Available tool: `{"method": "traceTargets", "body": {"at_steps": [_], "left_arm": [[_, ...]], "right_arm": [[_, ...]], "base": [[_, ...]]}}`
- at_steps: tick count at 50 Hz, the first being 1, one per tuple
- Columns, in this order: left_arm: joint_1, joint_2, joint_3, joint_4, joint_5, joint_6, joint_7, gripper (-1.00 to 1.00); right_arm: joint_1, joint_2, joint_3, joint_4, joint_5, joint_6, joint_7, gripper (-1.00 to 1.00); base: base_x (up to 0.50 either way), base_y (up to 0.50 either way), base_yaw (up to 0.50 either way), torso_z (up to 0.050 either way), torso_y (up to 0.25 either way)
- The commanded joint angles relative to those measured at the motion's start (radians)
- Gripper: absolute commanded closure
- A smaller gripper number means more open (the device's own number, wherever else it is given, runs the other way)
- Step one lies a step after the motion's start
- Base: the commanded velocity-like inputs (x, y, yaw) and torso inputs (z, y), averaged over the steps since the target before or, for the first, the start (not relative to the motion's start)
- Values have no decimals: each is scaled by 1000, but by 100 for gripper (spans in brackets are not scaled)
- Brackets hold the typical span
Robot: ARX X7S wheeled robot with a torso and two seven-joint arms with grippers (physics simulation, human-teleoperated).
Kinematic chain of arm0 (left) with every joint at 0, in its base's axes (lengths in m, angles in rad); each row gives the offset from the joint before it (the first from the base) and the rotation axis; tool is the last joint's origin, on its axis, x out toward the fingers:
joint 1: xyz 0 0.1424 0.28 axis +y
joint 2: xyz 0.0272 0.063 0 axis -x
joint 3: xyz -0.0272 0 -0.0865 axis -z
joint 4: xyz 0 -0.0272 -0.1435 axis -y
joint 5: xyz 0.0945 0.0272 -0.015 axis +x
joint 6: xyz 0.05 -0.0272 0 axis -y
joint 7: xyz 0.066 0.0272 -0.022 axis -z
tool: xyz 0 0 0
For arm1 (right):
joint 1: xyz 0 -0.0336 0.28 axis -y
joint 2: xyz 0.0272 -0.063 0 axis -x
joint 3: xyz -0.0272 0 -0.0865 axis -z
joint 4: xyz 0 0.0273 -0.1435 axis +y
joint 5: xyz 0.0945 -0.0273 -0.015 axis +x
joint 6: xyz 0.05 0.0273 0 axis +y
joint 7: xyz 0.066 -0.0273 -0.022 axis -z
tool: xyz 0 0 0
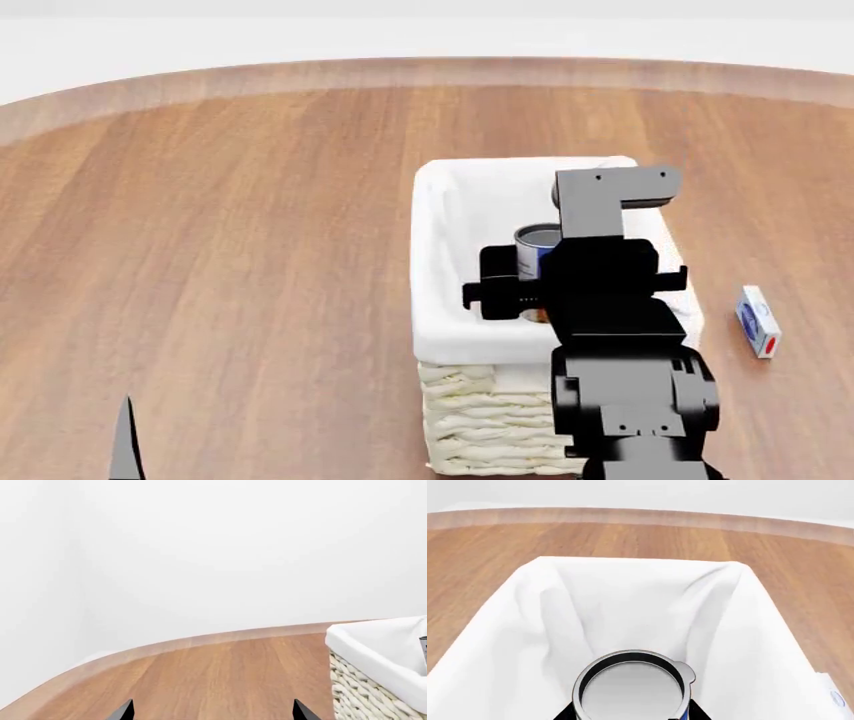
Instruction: Pick up the alphabet soup and put it in the basket.
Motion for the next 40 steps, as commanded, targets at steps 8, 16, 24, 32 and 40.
{"method": "traceTargets", "body": {"at_steps": [8, 16, 24, 32, 40], "left_arm": [[0, -4, 1, 1, -6, 2, -4, -100], [0, -5, 4, -2, -7, 6, -4, -100], [0, -8, 6, 0, -7, 4, -8, -100], [-1, -9, 7, -3, -9, 6, -9, -100], [-3, -10, 10, -5, -10, 8, -9, -100]], "right_arm": [[-11, -1, 7, 0, -22, -10, -16, 100], [-11, 2, 13, 0, -20, -10, -15, 100], [-14, 1, 24, 0, -21, -15, -16, -100], [-2, 4, 84, 0, 6, -239, 24, -100], [25, -3, 196, 0, 17, -480, -10, -100]], "base": [[0, 0, 0, 0, 0], [0, 0, 0, 0, 0], [0, 0, 0, 0, 0], [0, 0, 0, 0, 0], [0, 0, 0, 0, 0]]}}
